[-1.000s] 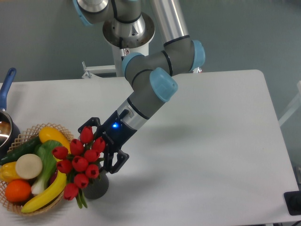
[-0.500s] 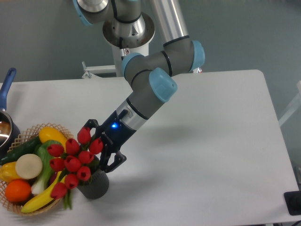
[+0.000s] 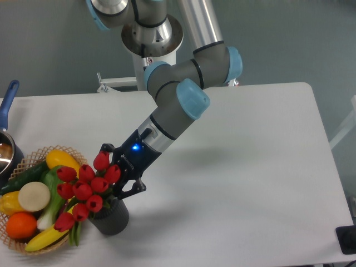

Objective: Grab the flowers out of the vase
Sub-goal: 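Lift the gripped tulips upward out of the vase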

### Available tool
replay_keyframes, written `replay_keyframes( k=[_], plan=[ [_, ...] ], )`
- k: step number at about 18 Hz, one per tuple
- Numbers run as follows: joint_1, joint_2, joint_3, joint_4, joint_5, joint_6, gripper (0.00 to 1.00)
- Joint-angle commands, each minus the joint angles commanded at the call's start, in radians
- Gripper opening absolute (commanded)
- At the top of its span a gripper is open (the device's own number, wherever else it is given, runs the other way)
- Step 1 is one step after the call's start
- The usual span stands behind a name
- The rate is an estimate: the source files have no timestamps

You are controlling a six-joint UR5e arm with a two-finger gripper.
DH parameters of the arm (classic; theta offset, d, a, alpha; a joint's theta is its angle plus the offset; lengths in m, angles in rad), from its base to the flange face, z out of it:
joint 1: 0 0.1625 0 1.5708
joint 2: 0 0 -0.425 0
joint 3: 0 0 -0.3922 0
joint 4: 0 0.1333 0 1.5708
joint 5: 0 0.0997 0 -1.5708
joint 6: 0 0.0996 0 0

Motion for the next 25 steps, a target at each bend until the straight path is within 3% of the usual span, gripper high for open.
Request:
replay_keyframes(
  k=[17, 25],
  plan=[
    [0.006, 0.015, -0.003, -0.002, -0.023, -0.023, 0.36],
    [0.029, 0.054, -0.002, -0.002, -0.109, -0.052, 0.36]
  ],
)
